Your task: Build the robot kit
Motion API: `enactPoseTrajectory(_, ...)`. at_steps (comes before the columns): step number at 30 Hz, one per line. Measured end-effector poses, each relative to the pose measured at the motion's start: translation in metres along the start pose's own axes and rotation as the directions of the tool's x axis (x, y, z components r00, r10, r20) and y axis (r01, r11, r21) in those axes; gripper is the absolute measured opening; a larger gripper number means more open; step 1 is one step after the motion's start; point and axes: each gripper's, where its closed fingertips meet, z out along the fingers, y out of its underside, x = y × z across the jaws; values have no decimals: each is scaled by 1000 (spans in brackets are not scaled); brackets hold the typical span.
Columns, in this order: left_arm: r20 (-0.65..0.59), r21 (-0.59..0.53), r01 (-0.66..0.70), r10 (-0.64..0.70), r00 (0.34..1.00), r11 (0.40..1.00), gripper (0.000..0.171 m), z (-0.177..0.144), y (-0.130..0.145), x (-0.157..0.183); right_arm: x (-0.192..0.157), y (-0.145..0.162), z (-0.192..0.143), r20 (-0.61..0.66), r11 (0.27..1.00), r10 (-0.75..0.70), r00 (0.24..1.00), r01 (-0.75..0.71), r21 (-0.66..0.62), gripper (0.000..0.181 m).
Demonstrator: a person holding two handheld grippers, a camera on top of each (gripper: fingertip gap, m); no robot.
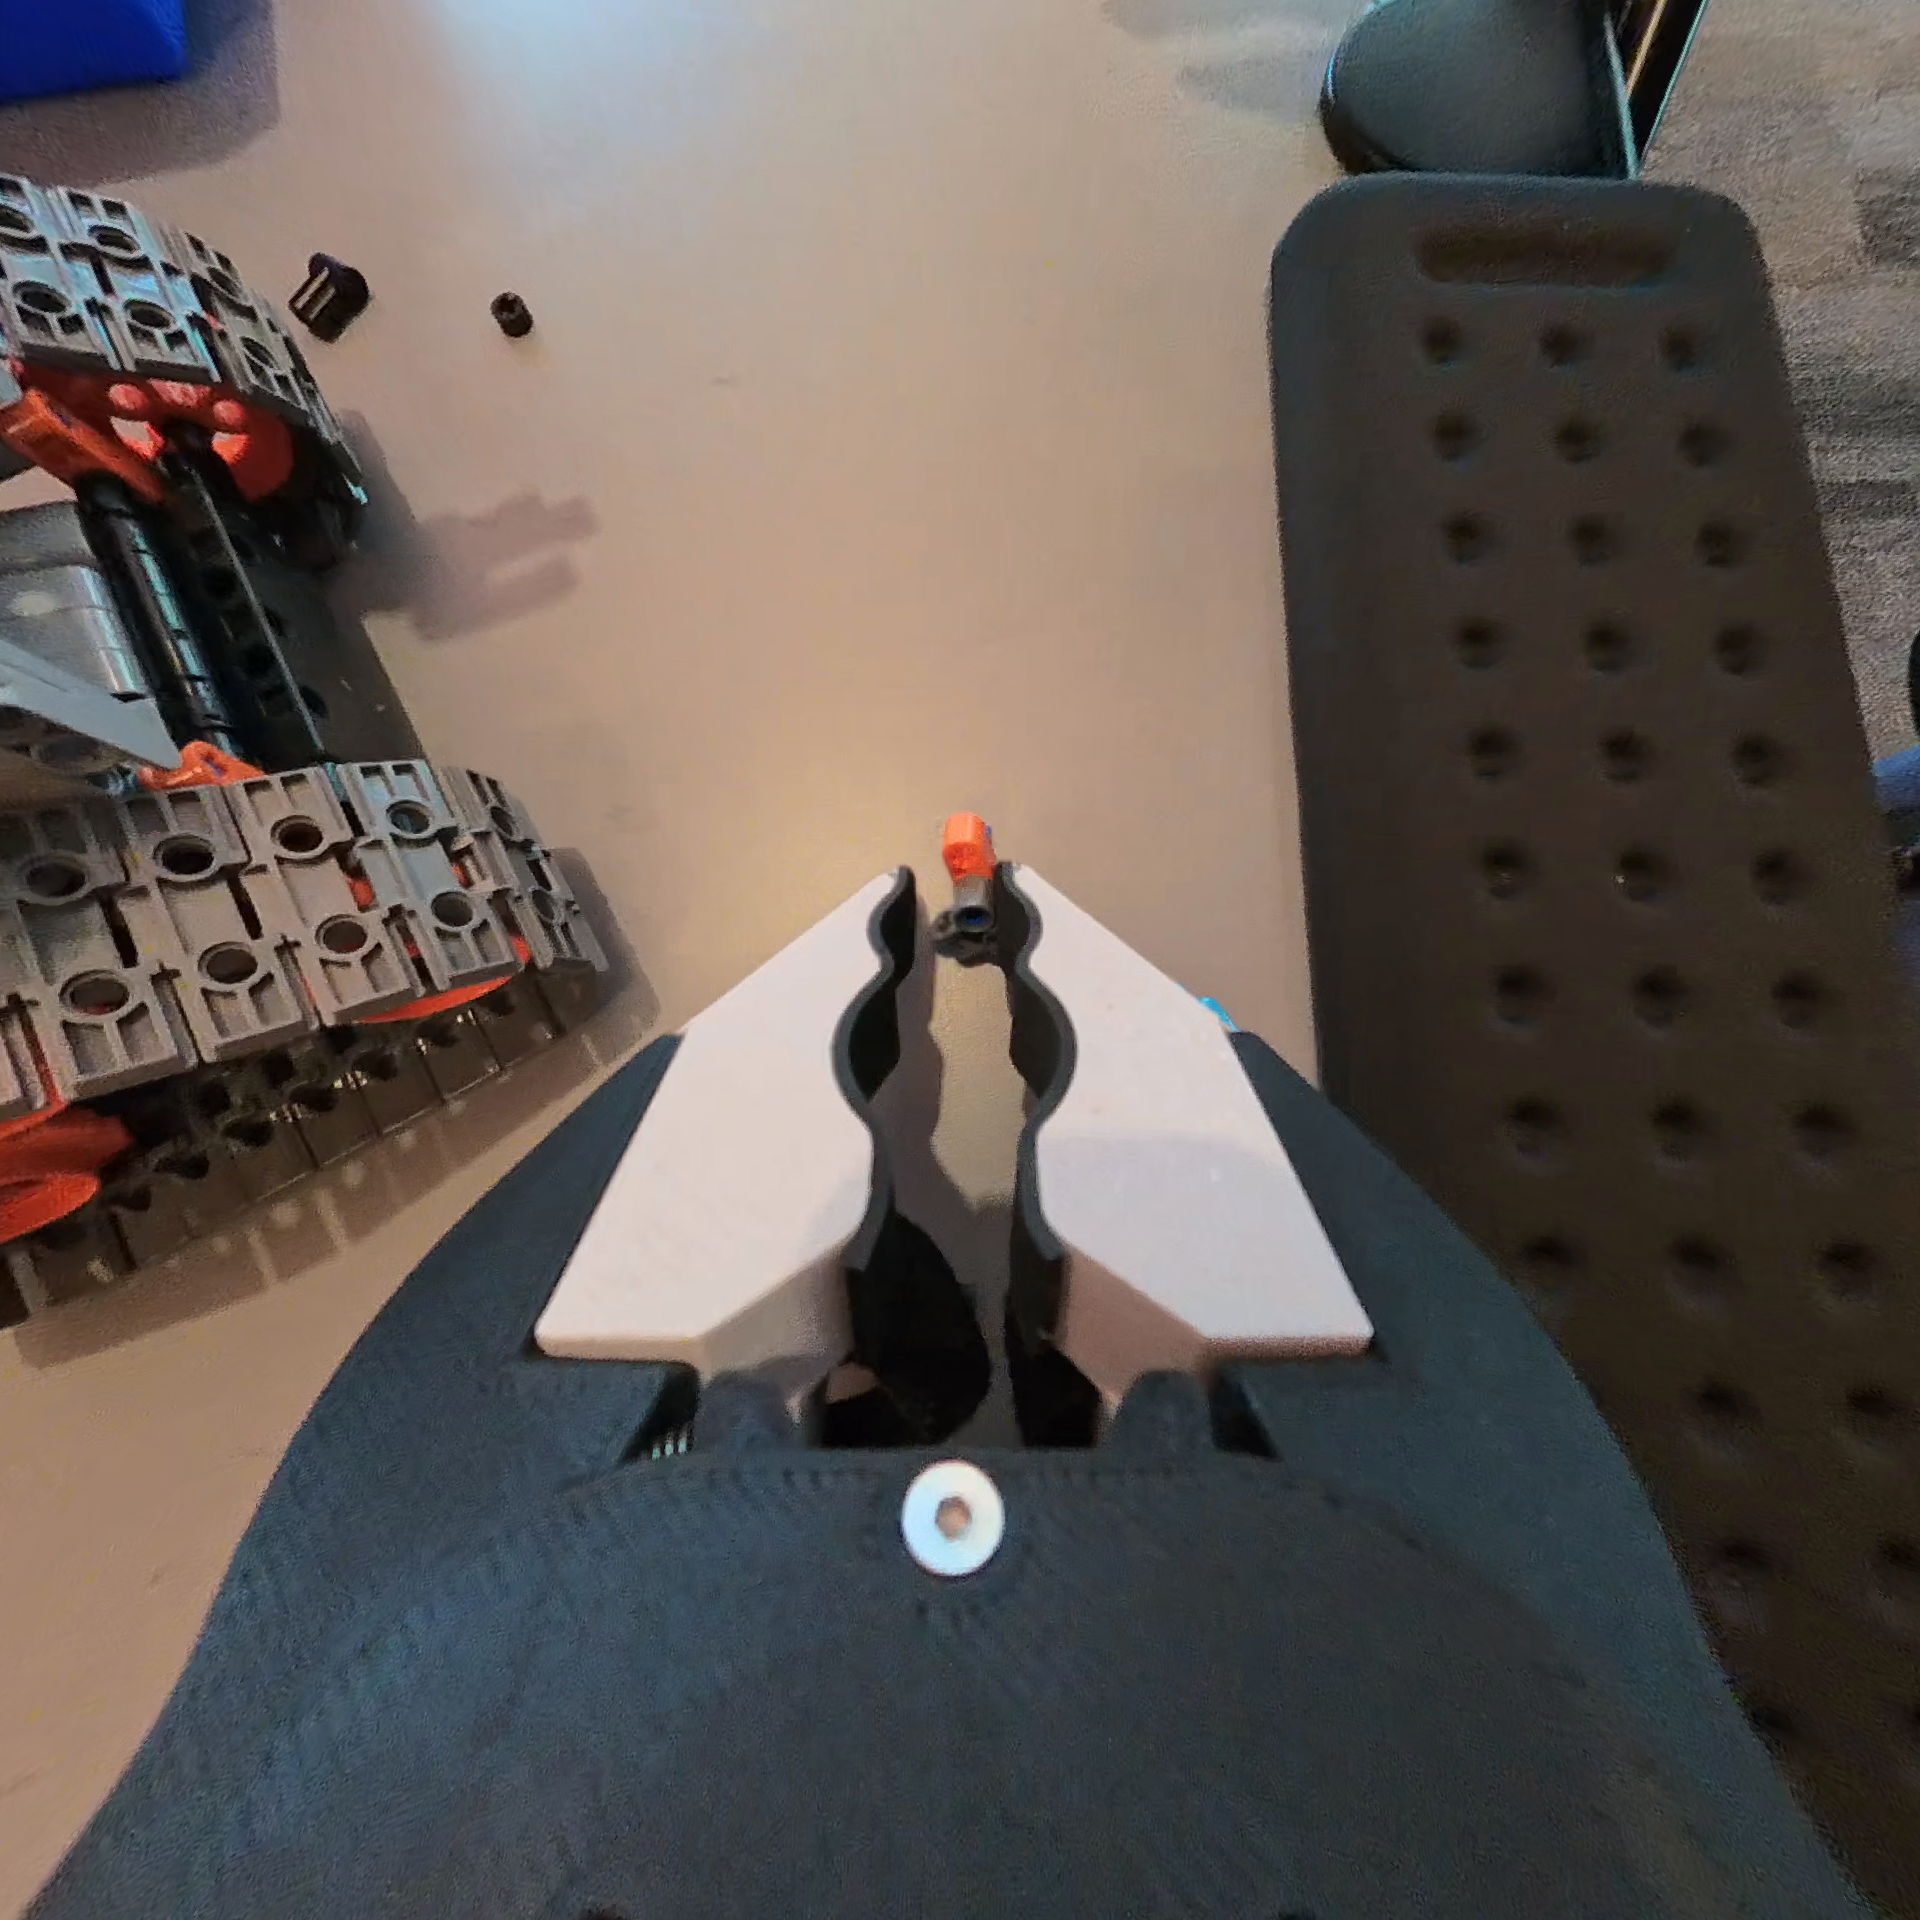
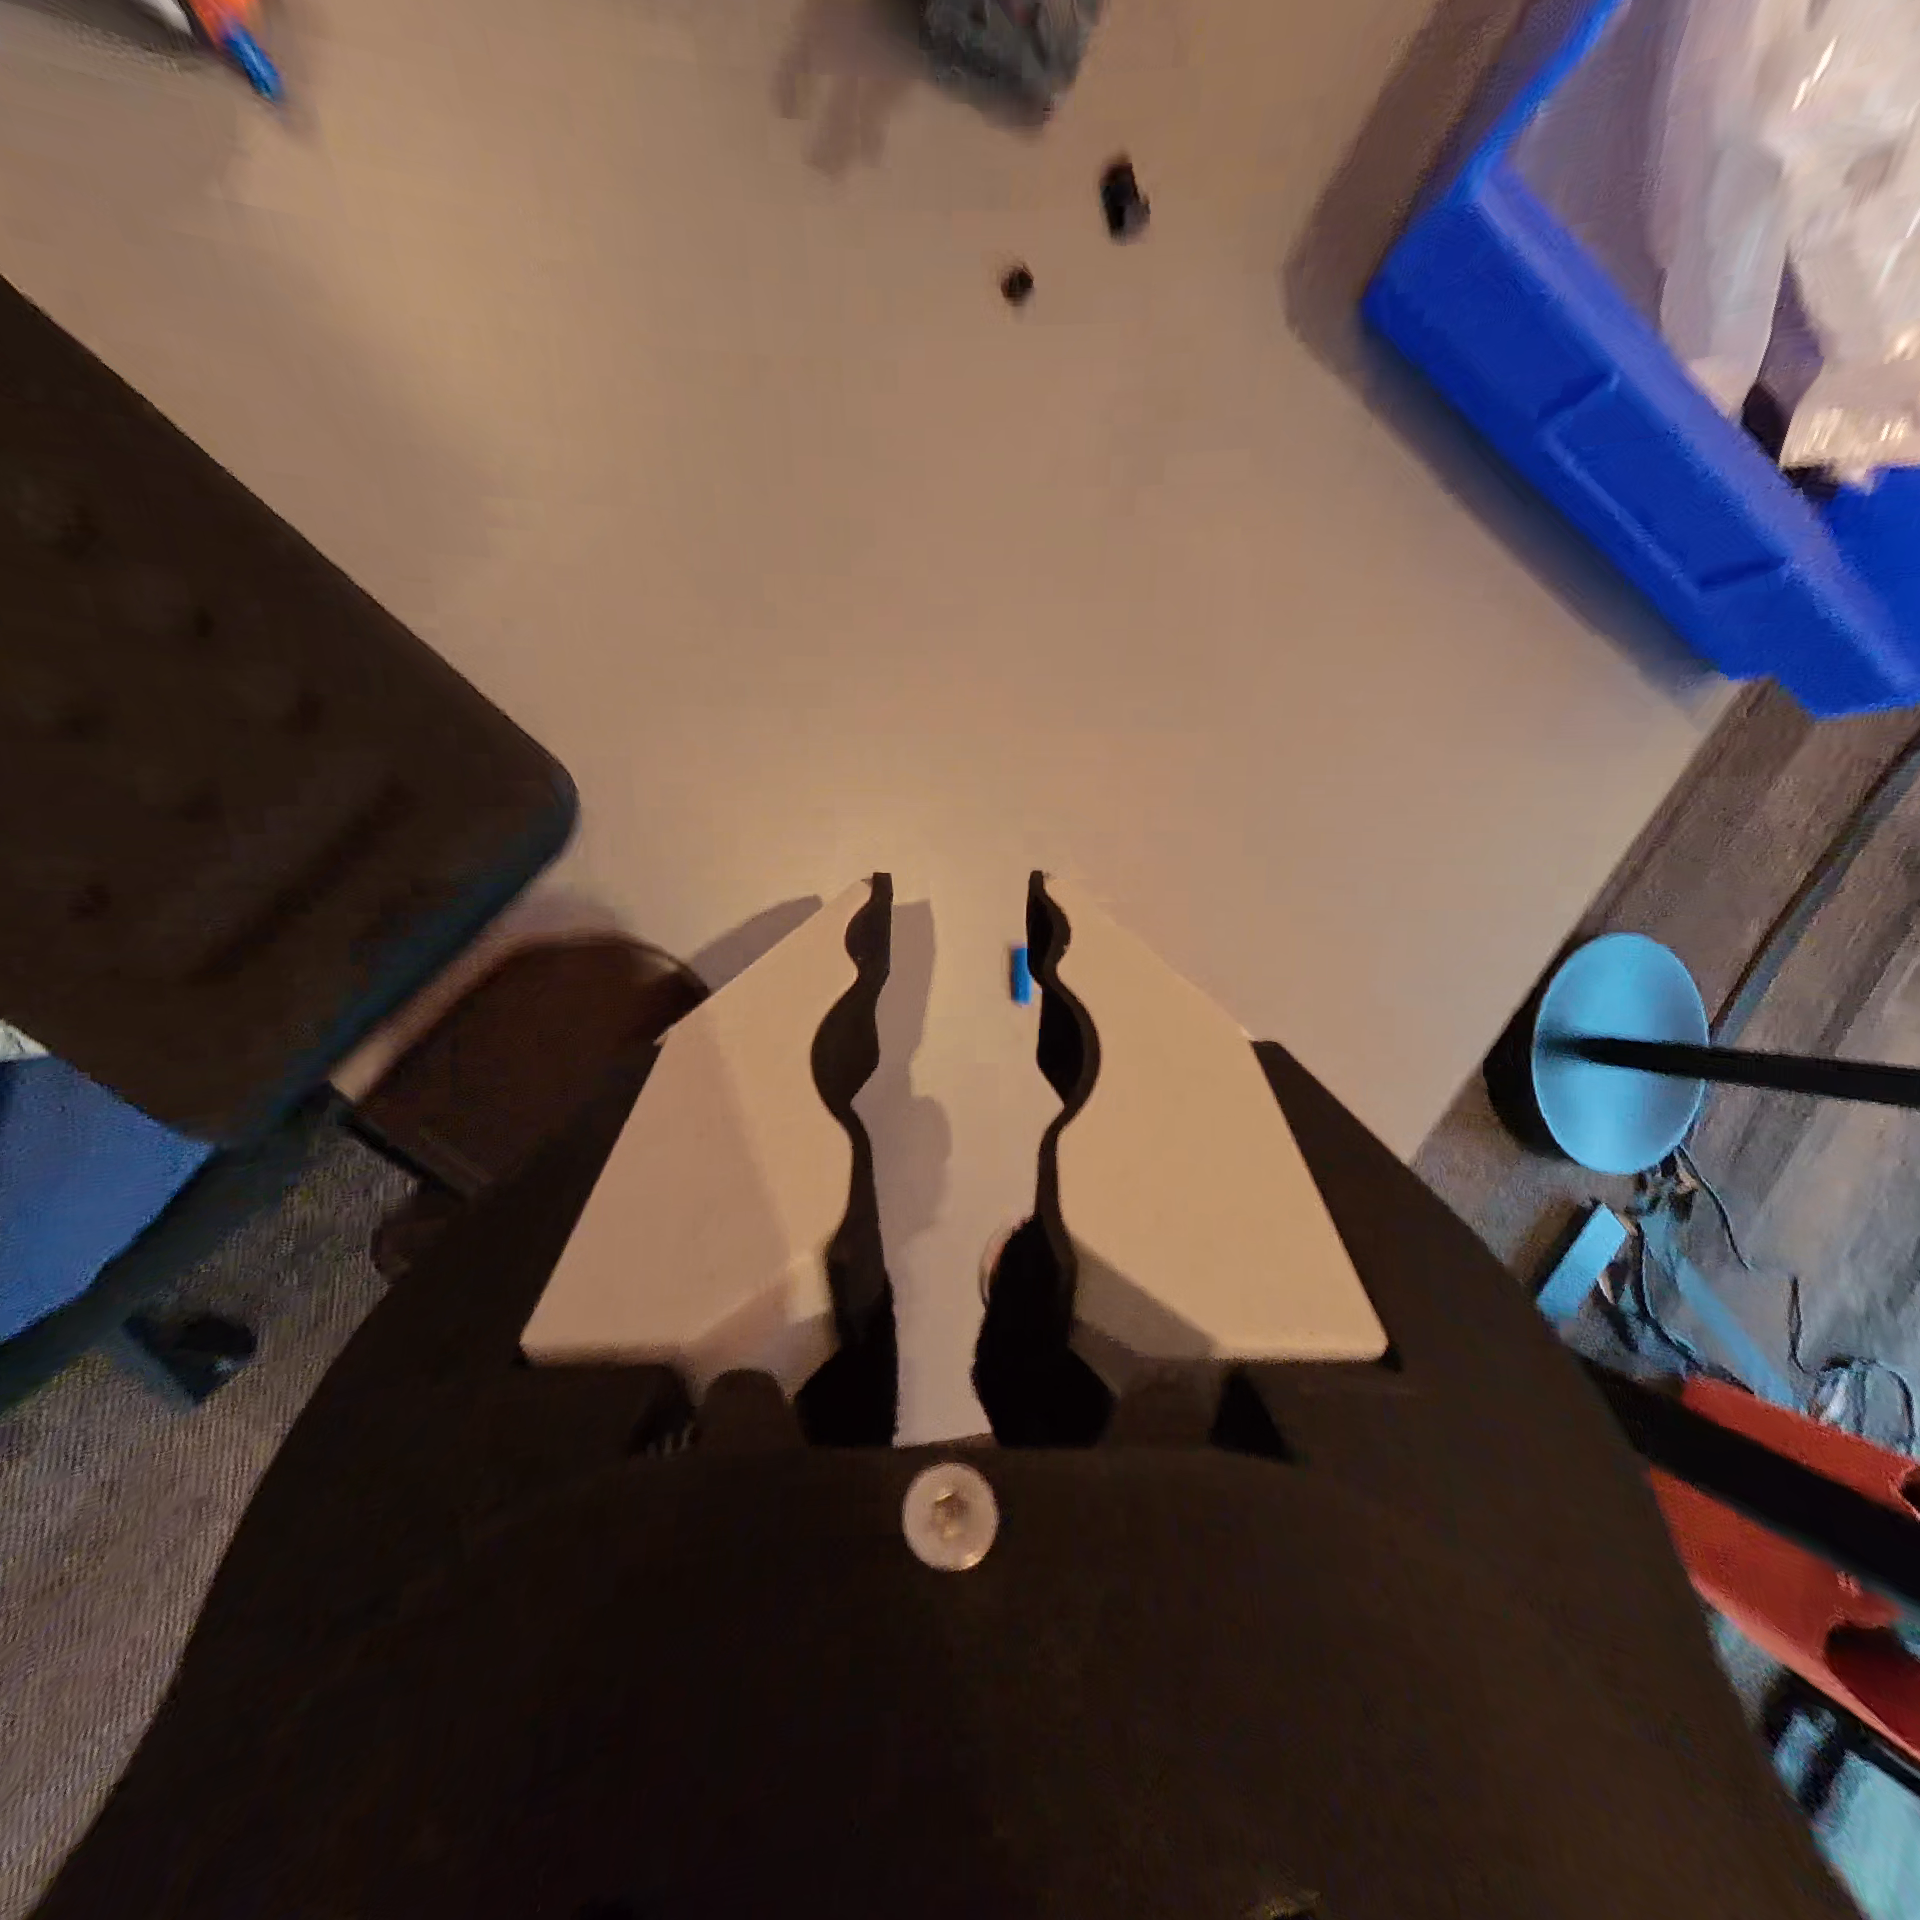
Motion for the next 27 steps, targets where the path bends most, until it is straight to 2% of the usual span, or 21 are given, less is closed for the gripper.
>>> enactPoseTrajectory(4, -20, 6, -2, 2, 1000, 1000, 20, -4, -1, 0, 14, 35, 10, 8, 990, -6, 1000, 7, -139, 22)
enactPoseTrajectory(8, -9, -2, -28, 28, 1000, 1000, 24, -11, -1, -3, 16, 51, 26, 55, 978, 12, 998, 0, -210, 22)
enactPoseTrajectory(13, -20, 7, -44, 44, 999, 999, 25, -17, -2, -1, 15, 45, 36, 104, 985, 45, 994, -27, -172, 16)
enactPoseTrajectory(15, -26, 7, -43, 43, 999, 999, 25, -17, -1, -1, 13, 43, 38, 126, 986, 48, 991, -27, -166, 4)
enactPoseTrajectory(18, -34, 4, -28, 28, 999, 1000, 24, -17, 1, -4, 11, 40, 40, 138, 988, 36, 990, -14, -156, 2)
enactPoseTrajectory(22, -51, -8, 9, -9, 999, 1000, 15, -19, 6, -6, -6, 16, 40, 183, 997, 1, 983, 12, -71, 1)
enactPoseTrajectory(27, -66, -46, 58, -60, 996, 997, 22, -15, 14, -11, -54, -39, 47, 281, 991, -132, 951, 123, 50, 1)
